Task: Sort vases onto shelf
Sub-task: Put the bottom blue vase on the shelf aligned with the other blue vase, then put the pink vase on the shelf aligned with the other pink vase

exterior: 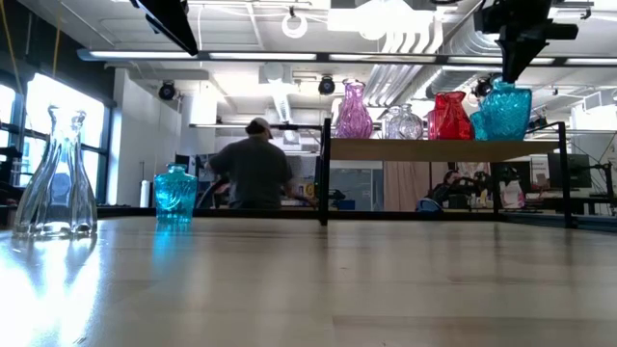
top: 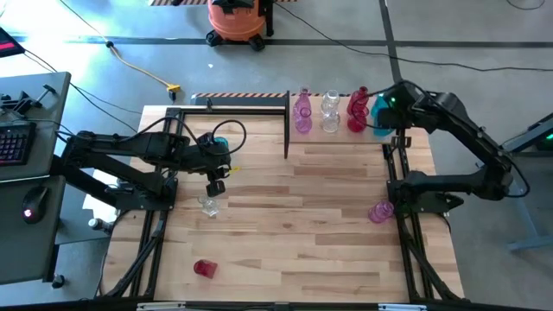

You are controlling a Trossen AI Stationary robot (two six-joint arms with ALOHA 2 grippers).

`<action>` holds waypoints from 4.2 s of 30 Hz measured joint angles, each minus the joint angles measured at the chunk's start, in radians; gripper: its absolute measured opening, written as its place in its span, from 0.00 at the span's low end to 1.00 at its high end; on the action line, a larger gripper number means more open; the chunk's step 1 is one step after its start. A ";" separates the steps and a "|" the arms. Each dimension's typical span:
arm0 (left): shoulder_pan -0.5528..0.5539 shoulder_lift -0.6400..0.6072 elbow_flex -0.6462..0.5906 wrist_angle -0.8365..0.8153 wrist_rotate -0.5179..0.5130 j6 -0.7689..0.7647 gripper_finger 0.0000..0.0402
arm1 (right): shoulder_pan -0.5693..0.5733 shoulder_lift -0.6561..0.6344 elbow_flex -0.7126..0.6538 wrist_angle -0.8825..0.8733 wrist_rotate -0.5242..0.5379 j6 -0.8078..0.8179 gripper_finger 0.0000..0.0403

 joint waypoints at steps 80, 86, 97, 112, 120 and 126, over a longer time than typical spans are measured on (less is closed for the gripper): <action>0.000 0.000 0.000 0.000 0.000 0.000 0.22 | -0.060 -0.006 0.000 0.043 0.026 -0.020 0.19; 0.000 0.000 0.000 0.000 0.000 0.000 0.22 | -0.060 -0.034 0.000 0.044 0.028 -0.020 0.19; 0.000 0.000 0.000 0.000 0.000 0.000 0.22 | -0.059 -0.096 0.000 0.044 0.039 0.061 0.19; 0.000 0.000 0.000 0.000 0.000 0.000 0.22 | 0.040 -0.164 0.000 -0.022 -0.186 0.383 0.19; 0.000 0.000 0.000 0.000 0.000 0.000 0.22 | 0.122 -0.160 0.000 -0.021 -0.376 0.581 0.19; 0.000 0.000 0.000 0.000 0.000 0.000 0.22 | 0.181 -0.160 0.000 0.045 -0.530 0.722 0.19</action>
